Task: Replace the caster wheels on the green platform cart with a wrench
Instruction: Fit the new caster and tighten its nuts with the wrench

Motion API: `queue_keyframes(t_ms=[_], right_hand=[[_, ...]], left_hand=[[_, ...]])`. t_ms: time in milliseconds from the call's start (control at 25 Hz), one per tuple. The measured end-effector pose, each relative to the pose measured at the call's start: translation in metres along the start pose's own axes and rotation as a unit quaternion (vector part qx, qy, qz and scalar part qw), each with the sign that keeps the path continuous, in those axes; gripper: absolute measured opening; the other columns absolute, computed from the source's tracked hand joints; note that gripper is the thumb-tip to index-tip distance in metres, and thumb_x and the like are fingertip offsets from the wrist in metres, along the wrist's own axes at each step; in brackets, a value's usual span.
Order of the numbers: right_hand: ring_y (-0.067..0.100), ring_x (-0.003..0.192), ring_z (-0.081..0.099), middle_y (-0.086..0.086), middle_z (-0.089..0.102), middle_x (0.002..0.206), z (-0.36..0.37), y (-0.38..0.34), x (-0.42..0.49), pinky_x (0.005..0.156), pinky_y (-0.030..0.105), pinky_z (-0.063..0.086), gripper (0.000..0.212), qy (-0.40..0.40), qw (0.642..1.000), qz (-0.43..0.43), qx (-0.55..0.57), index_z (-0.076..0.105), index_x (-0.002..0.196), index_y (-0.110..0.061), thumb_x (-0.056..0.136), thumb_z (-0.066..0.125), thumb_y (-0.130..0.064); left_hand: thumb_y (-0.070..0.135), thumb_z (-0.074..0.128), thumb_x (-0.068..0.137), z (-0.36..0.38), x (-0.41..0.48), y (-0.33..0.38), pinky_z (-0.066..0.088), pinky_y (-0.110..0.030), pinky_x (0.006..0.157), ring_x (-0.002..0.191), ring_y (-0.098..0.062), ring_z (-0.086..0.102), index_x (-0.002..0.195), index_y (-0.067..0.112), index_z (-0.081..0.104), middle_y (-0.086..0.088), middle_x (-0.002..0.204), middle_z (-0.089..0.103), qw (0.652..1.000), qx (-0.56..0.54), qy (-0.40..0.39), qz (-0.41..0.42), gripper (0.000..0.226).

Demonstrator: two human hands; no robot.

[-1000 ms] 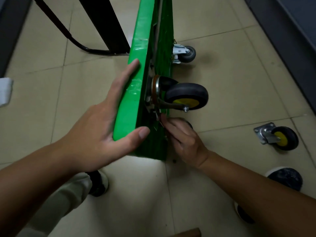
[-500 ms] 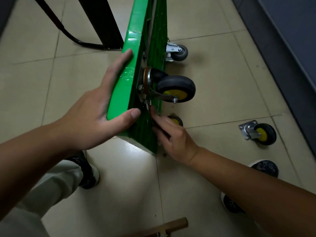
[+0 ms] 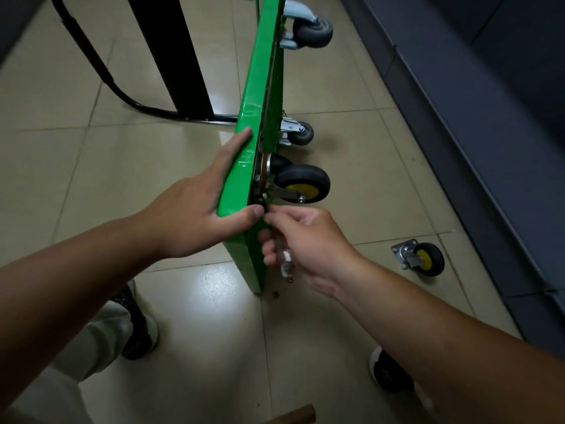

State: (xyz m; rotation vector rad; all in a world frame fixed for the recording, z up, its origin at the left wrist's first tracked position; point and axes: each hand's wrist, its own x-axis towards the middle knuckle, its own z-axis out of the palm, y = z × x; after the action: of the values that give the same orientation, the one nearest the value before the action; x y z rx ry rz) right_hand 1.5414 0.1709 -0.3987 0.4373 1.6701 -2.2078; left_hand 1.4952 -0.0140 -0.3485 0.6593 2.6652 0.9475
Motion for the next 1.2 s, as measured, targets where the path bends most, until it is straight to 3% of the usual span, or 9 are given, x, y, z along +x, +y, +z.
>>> queue_keyframes(t_ms=[160, 280, 360, 480, 640, 840, 960, 1080, 1200], right_hand=[[0.017, 0.05, 0.055, -0.001, 0.06, 0.067, -0.025, 0.047, -0.009, 0.048, 0.035, 0.053, 0.045, 0.046, 0.973, -0.177, -0.141, 0.053, 0.142, -0.025, 0.101, 0.056, -0.007], [0.019, 0.064, 0.057, 0.006, 0.059, 0.081, -0.054, 0.076, 0.017, 0.063, 0.035, 0.052, 0.05, 0.028, 0.883, -0.352, -0.31, 0.048, 0.146, -0.011, 0.098, 0.058, -0.004], [0.021, 0.074, 0.058, 0.01, 0.06, 0.089, -0.055, 0.082, 0.037, 0.073, 0.029, 0.051, 0.049, 0.017, 0.838, -0.421, -0.347, 0.047, 0.145, 0.001, 0.097, 0.059, 0.0], [0.026, 0.082, 0.061, 0.015, 0.062, 0.095, -0.051, 0.088, 0.056, 0.081, 0.032, 0.051, 0.048, -0.029, 0.807, -0.474, -0.35, 0.044, 0.143, 0.01, 0.097, 0.058, 0.006], [0.034, 0.086, 0.063, 0.022, 0.065, 0.1, -0.062, 0.1, 0.08, 0.081, 0.042, 0.052, 0.047, -0.044, 0.794, -0.493, -0.353, 0.047, 0.138, 0.015, 0.093, 0.059, 0.013], [0.038, 0.093, 0.067, 0.025, 0.066, 0.11, -0.076, 0.106, 0.105, 0.082, 0.044, 0.057, 0.047, -0.062, 0.747, -0.529, -0.399, 0.043, 0.14, 0.009, 0.094, 0.055, 0.01], [0.04, 0.094, 0.065, 0.027, 0.065, 0.111, -0.068, 0.113, 0.106, 0.082, 0.044, 0.056, 0.046, -0.068, 0.771, -0.503, -0.385, 0.044, 0.14, 0.011, 0.095, 0.053, 0.01], [0.043, 0.094, 0.065, 0.029, 0.064, 0.109, -0.058, 0.114, 0.088, 0.085, 0.044, 0.055, 0.05, -0.074, 0.808, -0.458, -0.362, 0.042, 0.142, 0.013, 0.094, 0.056, 0.01], [0.033, 0.126, 0.058, 0.02, 0.058, 0.137, -0.047, 0.104, 0.063, 0.109, 0.041, 0.047, 0.054, -0.104, 0.868, -0.386, -0.294, 0.035, 0.149, 0.006, 0.099, 0.054, 0.004]], left_hand=[[0.077, 0.046, 0.073, -0.001, -0.001, -0.001, 0.055, -0.039, 0.069, 0.072, -0.012, 0.065, 0.151, 0.058, -0.009, 0.006, 0.108, 0.063, 1.0, 0.006, -0.004, -0.004, 0.098], [0.076, 0.047, 0.074, 0.001, 0.0, -0.002, 0.056, -0.041, 0.064, 0.065, -0.011, 0.065, 0.151, 0.058, -0.01, 0.003, 0.106, 0.064, 1.0, 0.001, -0.004, 0.002, 0.097], [0.075, 0.048, 0.075, 0.002, 0.001, -0.002, 0.056, -0.039, 0.061, 0.064, -0.012, 0.065, 0.152, 0.057, -0.01, 0.009, 0.105, 0.063, 1.0, -0.004, -0.004, 0.006, 0.097], [0.071, 0.051, 0.077, 0.004, 0.001, -0.003, 0.055, -0.032, 0.059, 0.067, -0.012, 0.065, 0.154, 0.054, -0.007, 0.017, 0.107, 0.061, 1.0, -0.02, 0.001, 0.01, 0.097], [0.064, 0.053, 0.081, 0.006, 0.003, -0.005, 0.041, -0.011, 0.051, 0.065, -0.007, 0.062, 0.158, 0.045, -0.003, 0.022, 0.096, 0.059, 1.0, -0.013, 0.01, 0.023, 0.097], [0.061, 0.052, 0.084, 0.007, 0.002, -0.006, 0.042, -0.012, 0.052, 0.066, -0.009, 0.062, 0.161, 0.033, 0.002, 0.015, 0.105, 0.056, 0.999, -0.006, 0.019, 0.046, 0.096], [0.067, 0.051, 0.084, 0.007, 0.002, -0.007, 0.051, -0.03, 0.058, 0.07, -0.012, 0.063, 0.161, 0.034, 0.003, 0.005, 0.121, 0.051, 0.999, -0.014, 0.026, 0.045, 0.096], [0.072, 0.049, 0.083, 0.006, 0.001, -0.007, 0.051, -0.031, 0.06, 0.072, -0.01, 0.062, 0.16, 0.037, 0.003, 0.001, 0.126, 0.051, 0.999, -0.013, 0.025, 0.041, 0.097], [0.069, 0.05, 0.082, 0.006, 0.002, -0.006, 0.054, -0.036, 0.058, 0.067, -0.01, 0.063, 0.158, 0.045, 0.0, -0.004, 0.124, 0.057, 0.999, -0.014, 0.025, 0.026, 0.094]])
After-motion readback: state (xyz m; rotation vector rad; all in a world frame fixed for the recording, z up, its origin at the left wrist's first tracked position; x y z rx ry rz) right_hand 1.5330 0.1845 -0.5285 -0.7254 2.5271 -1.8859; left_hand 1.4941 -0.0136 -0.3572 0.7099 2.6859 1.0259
